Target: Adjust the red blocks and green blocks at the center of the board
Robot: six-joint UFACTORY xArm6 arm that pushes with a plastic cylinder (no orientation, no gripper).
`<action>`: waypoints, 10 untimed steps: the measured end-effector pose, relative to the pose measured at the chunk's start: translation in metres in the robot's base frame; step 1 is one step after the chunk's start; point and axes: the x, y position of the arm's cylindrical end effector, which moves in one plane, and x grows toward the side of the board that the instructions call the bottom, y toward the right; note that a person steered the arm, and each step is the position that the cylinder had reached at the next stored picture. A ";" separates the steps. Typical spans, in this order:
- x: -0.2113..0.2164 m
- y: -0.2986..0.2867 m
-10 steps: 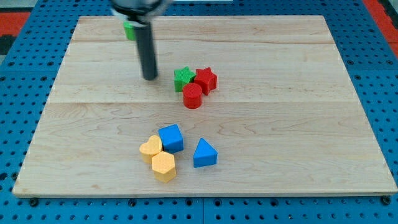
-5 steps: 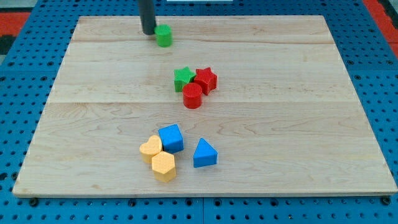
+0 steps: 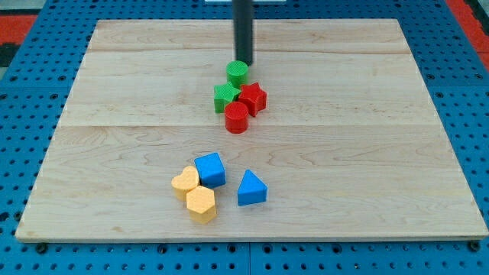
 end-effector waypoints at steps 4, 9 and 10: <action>0.010 -0.110; 0.035 -0.153; 0.050 -0.171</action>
